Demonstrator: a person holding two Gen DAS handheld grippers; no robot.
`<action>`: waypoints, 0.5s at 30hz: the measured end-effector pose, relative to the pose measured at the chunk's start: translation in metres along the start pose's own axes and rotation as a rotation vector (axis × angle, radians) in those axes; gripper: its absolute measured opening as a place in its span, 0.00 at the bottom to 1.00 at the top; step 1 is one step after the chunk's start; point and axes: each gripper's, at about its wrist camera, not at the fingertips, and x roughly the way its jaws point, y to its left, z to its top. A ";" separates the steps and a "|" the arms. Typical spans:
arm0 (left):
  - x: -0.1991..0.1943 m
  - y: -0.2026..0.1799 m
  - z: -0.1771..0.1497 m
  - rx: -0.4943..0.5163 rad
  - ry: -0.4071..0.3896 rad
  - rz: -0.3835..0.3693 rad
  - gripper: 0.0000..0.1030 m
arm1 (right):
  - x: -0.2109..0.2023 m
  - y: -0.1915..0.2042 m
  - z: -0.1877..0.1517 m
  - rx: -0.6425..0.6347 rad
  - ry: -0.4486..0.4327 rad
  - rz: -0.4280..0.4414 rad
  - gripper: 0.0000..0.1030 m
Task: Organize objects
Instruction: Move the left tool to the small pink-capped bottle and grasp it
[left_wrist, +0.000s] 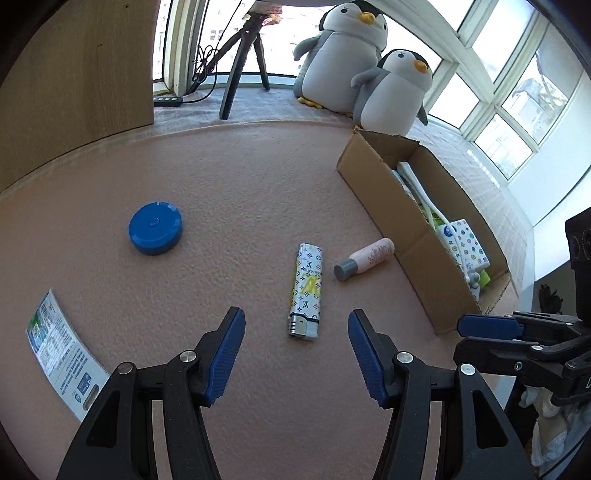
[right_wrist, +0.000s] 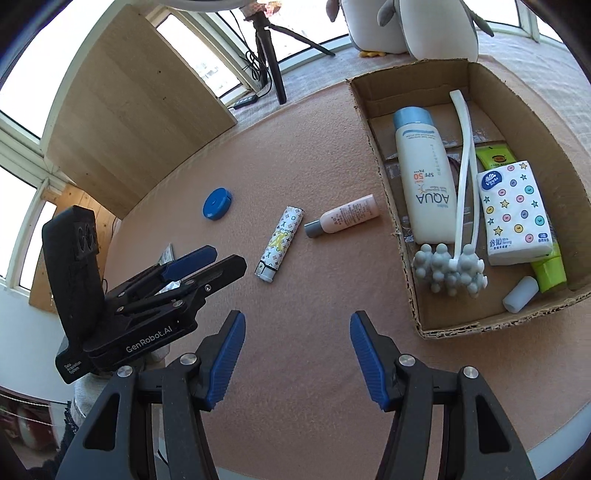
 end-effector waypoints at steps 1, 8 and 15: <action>0.005 -0.009 0.007 0.028 0.000 -0.003 0.60 | -0.004 -0.005 -0.002 0.008 -0.005 -0.005 0.54; 0.045 -0.060 0.039 0.179 0.043 -0.047 0.59 | -0.036 -0.042 -0.014 0.079 -0.048 -0.023 0.50; 0.079 -0.080 0.045 0.243 0.091 -0.042 0.48 | -0.055 -0.055 -0.026 0.102 -0.069 -0.002 0.50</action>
